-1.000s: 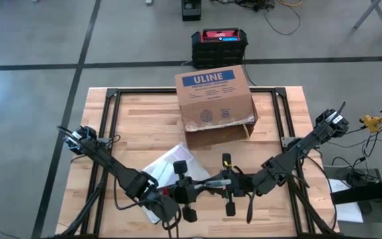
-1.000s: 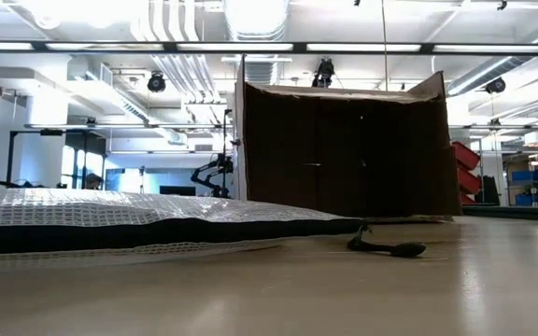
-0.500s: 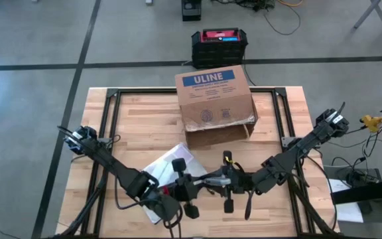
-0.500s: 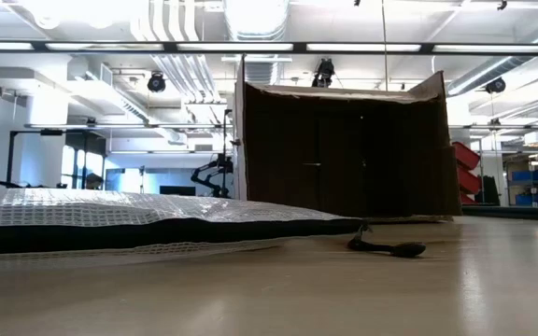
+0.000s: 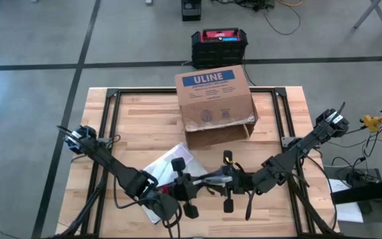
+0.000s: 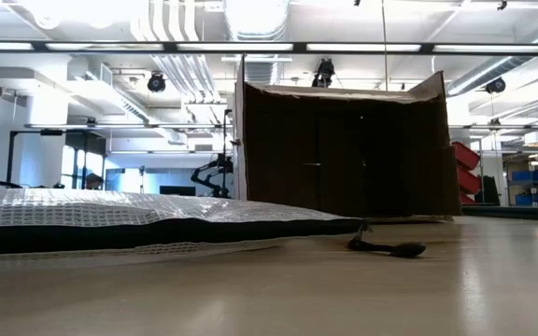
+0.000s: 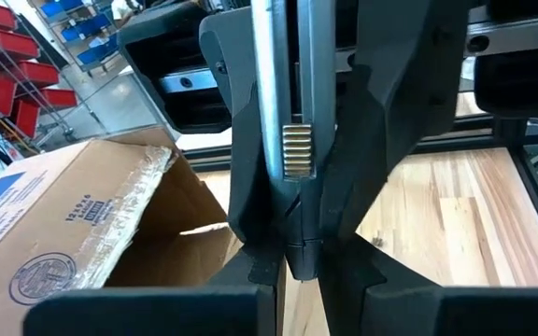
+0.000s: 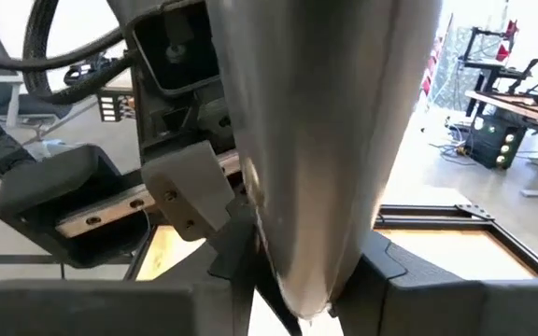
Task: Unpack boxes
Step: Break down cardboard box until it is fully flat
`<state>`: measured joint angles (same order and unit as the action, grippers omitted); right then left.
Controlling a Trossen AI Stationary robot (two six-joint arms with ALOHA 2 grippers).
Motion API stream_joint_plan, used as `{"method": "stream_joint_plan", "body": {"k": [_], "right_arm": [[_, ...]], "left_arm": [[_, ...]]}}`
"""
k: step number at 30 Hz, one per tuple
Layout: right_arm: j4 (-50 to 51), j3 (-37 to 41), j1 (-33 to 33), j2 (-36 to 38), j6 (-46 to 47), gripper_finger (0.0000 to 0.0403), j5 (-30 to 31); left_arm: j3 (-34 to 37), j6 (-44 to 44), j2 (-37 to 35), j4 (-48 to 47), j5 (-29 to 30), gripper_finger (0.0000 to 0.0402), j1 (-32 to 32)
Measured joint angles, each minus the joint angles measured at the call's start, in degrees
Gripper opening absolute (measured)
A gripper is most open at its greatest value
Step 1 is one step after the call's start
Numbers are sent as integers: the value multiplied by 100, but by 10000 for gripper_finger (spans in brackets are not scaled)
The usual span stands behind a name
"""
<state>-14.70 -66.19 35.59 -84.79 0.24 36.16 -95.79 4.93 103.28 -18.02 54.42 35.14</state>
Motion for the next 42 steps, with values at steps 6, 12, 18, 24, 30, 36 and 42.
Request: {"method": "stream_joint_plan", "body": {"k": [6,12,18,24,30,36,42], "right_arm": [[-2,0,0,0,-74,113,22],[-153,4,7,0,-406,94,2],[-231,7,17,-2,-562,66,-81],[-241,4,17,-2,-532,67,-85],[-218,7,15,-4,-458,44,-26],[-190,7,11,-4,-553,44,-106],[-213,7,7,-4,-515,67,-80]], "left_arm": [[0,1,-15,69,23,21,3],[0,-2,-33,116,6,19,7],[0,-18,-96,131,-151,17,57],[0,-108,-135,106,-150,18,72],[0,-144,-138,24,-116,58,76],[0,-145,-138,-15,-306,16,76],[0,-142,-138,-18,-279,10,77]]}}
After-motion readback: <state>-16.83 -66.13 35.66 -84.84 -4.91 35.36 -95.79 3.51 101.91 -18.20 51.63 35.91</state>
